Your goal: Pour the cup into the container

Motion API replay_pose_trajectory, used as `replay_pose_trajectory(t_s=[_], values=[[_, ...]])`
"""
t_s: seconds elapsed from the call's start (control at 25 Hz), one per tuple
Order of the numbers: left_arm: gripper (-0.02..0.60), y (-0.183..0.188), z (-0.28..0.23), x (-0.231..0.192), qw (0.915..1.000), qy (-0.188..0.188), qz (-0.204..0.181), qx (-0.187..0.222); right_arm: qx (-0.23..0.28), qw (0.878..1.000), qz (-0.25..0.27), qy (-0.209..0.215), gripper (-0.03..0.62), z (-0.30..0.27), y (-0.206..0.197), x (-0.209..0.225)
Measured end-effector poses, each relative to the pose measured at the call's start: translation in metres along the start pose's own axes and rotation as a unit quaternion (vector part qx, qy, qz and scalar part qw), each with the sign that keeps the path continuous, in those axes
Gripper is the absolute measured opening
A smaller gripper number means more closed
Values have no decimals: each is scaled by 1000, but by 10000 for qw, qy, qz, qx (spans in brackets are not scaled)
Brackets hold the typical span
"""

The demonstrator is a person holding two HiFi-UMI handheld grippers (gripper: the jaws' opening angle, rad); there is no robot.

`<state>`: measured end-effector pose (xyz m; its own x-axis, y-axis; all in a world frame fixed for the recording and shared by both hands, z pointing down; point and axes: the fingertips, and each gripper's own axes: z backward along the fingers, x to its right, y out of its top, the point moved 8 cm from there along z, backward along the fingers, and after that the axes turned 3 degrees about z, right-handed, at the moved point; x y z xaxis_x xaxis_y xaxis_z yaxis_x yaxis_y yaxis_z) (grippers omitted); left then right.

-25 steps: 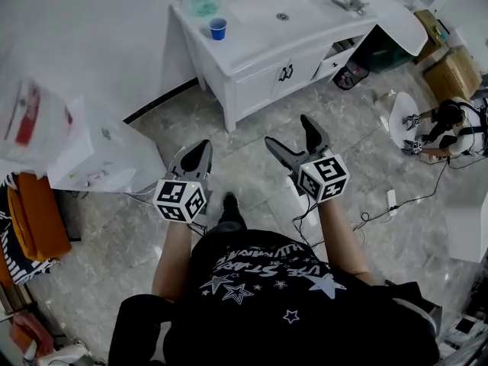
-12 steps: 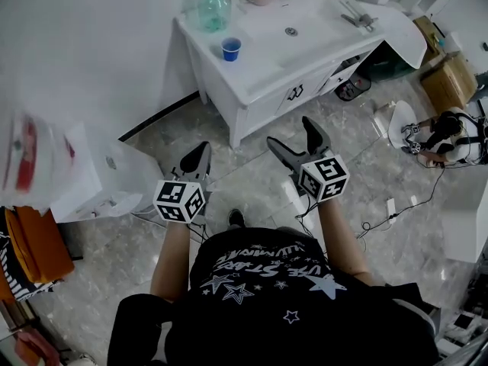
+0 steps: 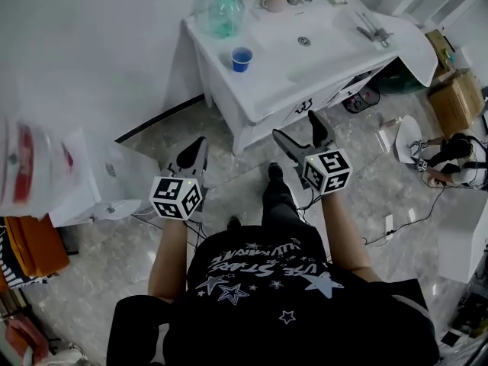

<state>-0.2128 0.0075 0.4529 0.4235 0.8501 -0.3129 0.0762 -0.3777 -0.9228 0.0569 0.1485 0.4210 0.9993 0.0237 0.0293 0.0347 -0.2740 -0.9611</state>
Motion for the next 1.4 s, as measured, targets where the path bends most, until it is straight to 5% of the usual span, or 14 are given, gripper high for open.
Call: replay_pose_trajectory(t_s=[0.52, 0.8, 1.4], values=[[12, 18, -76, -14, 9920, 1255, 138, -16, -206, 9861, 477, 1578, 460, -135, 23, 95], [12, 34, -106, -21, 9808, 1934, 216, 129, -515, 9604, 785, 2623, 454, -193, 25, 117], [12, 36, -148, -34, 9596, 2782, 333, 257, -956, 9062, 1679, 3762, 456, -286, -7, 119]])
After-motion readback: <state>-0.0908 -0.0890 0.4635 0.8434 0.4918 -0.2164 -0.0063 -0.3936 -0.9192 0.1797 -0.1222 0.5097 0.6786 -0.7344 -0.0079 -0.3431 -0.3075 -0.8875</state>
